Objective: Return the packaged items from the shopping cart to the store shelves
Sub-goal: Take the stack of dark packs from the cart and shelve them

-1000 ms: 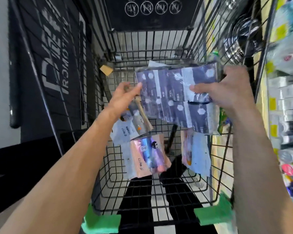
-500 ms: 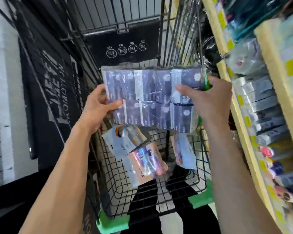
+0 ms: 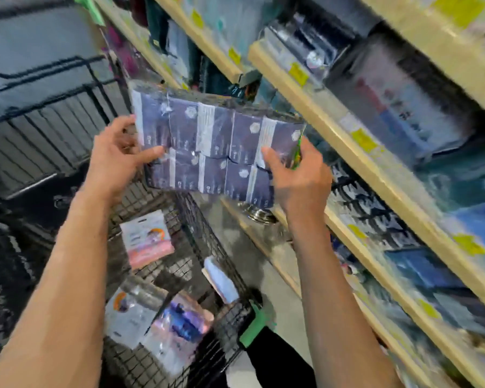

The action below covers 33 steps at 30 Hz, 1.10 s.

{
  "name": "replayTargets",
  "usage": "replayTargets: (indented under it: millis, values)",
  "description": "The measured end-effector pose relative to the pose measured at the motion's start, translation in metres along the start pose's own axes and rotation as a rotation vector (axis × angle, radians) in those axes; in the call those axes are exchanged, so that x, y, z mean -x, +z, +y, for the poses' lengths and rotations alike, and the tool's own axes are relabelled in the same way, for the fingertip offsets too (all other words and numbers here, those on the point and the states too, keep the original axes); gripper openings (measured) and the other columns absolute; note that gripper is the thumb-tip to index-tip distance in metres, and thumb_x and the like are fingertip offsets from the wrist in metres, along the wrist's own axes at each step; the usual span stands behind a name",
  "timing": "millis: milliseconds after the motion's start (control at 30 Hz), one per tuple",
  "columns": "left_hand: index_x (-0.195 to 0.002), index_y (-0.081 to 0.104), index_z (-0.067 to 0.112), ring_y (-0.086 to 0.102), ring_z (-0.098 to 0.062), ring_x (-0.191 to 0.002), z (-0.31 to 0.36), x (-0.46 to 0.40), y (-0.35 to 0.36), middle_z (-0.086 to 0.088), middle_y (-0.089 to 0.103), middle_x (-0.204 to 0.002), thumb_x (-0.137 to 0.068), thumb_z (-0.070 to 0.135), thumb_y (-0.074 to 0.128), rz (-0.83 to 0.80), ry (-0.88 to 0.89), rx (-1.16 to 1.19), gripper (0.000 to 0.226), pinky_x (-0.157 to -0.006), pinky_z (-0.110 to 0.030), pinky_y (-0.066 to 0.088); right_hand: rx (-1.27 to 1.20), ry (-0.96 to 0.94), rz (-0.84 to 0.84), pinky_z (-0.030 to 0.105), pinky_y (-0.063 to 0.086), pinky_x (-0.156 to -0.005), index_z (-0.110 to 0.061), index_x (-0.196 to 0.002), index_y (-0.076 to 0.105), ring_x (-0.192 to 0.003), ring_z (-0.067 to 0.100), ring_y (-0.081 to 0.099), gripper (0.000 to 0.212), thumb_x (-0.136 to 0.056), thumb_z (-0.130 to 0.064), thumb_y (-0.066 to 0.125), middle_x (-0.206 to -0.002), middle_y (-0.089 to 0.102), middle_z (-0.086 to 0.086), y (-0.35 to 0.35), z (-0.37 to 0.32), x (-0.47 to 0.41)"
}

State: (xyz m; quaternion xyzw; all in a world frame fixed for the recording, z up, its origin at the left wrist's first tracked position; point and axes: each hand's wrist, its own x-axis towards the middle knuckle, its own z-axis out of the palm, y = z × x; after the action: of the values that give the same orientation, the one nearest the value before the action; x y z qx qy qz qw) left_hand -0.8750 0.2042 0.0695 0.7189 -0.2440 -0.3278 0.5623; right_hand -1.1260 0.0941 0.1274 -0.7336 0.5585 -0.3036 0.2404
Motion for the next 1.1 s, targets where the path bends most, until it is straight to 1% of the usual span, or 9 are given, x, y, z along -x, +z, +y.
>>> replayTargets:
  millis: [100, 267, 433, 567, 700, 867, 933, 1000, 1100]
  values:
    - [-0.108, 0.060, 0.039, 0.060, -0.018, -0.088, 0.043, -0.024, 0.051, -0.015, 0.064, -0.114, -0.070, 0.024, 0.089, -0.078, 0.077, 0.013, 0.051, -0.065, -0.021, 0.051, 0.045, 0.035, 0.007, 0.041, 0.052, -0.087, -0.017, -0.136, 0.050, -0.101, 0.027, 0.065, 0.072, -0.077, -0.046, 0.078, -0.108, 0.071, 0.002, -0.041, 0.012, -0.019]
    - [-0.126, 0.057, 0.013, 0.058, 0.014, -0.056, 0.105, -0.050, 0.147, 0.003, 0.061, -0.083, -0.081, 0.001, 0.079, -0.261, 0.228, -0.084, 0.051, -0.058, -0.004, 0.048, 0.080, 0.253, 0.155, 0.039, 0.051, -0.091, -0.017, -0.123, 0.057, -0.106, 0.028, 0.065, 0.064, -0.071, -0.041, 0.085, -0.114, 0.071, 0.005, -0.097, 0.041, -0.047]
    - [-0.128, 0.058, 0.013, 0.067, -0.017, -0.091, 0.138, -0.074, 0.224, -0.005, 0.067, -0.103, -0.083, 0.016, 0.081, -0.452, 0.243, -0.210, 0.051, -0.085, -0.037, 0.060, -0.070, 0.424, 0.383, 0.048, 0.059, -0.077, -0.015, -0.096, 0.069, -0.084, 0.027, 0.071, 0.068, -0.049, -0.064, 0.078, -0.089, 0.075, 0.003, -0.119, 0.086, -0.069]
    - [-0.130, 0.054, 0.016, 0.057, -0.017, -0.101, 0.150, -0.079, 0.271, 0.004, 0.058, -0.101, -0.083, 0.021, 0.082, -0.461, 0.283, -0.196, 0.054, -0.092, -0.036, 0.053, -0.123, 0.464, 0.515, 0.042, 0.058, -0.075, -0.016, -0.090, 0.064, -0.071, 0.016, 0.060, 0.046, -0.064, -0.049, 0.083, -0.084, 0.070, -0.001, -0.137, 0.099, -0.080]
    - [-0.118, 0.053, 0.021, 0.061, -0.017, -0.090, 0.158, -0.081, 0.303, -0.005, 0.060, -0.102, -0.083, 0.019, 0.081, -0.479, 0.261, -0.114, 0.045, -0.086, -0.037, 0.059, -0.154, 0.455, 0.676, 0.035, 0.047, -0.081, -0.001, -0.108, 0.060, -0.088, 0.023, 0.051, 0.069, -0.069, -0.053, 0.082, -0.094, 0.057, 0.004, -0.149, 0.106, -0.096]
    - [-0.113, 0.043, 0.010, 0.058, -0.017, -0.100, 0.186, -0.085, 0.340, -0.010, 0.057, -0.110, -0.084, 0.001, 0.074, -0.385, 0.257, -0.064, 0.044, -0.087, -0.031, 0.060, -0.109, 0.598, 0.677, 0.031, 0.037, -0.078, -0.014, -0.067, 0.044, -0.088, 0.024, 0.051, 0.039, -0.087, -0.025, 0.075, -0.075, 0.050, -0.002, -0.170, 0.119, -0.119]
    - [-0.116, 0.041, 0.011, 0.057, -0.019, -0.111, 0.192, -0.091, 0.353, -0.009, 0.056, -0.117, -0.080, -0.005, 0.070, -0.351, 0.272, -0.124, 0.050, -0.095, -0.037, 0.057, -0.082, 0.629, 0.651, 0.025, 0.037, -0.084, -0.003, -0.094, 0.062, -0.109, 0.027, 0.057, 0.023, -0.090, -0.023, 0.072, -0.107, 0.065, 0.013, -0.172, 0.130, -0.130]
    - [-0.130, 0.044, 0.004, 0.056, -0.022, -0.117, 0.187, -0.094, 0.360, -0.010, 0.056, -0.124, -0.080, -0.002, 0.070, -0.329, 0.269, -0.214, 0.056, -0.102, -0.037, 0.052, -0.011, 0.660, 0.583, 0.026, 0.036, -0.086, 0.002, -0.127, 0.053, -0.123, 0.028, 0.053, 0.047, -0.093, -0.027, 0.068, -0.133, 0.058, 0.016, -0.170, 0.131, -0.133]
    - [-0.130, 0.050, 0.000, 0.058, -0.028, -0.118, 0.173, -0.095, 0.368, -0.016, 0.059, -0.129, -0.088, 0.009, 0.067, -0.231, 0.324, -0.428, 0.046, -0.098, -0.033, 0.047, 0.181, 0.662, 0.519, 0.026, 0.034, -0.065, -0.009, -0.113, 0.056, -0.109, 0.028, 0.061, 0.025, -0.096, -0.026, 0.060, -0.116, 0.063, 0.017, -0.166, 0.141, -0.138]
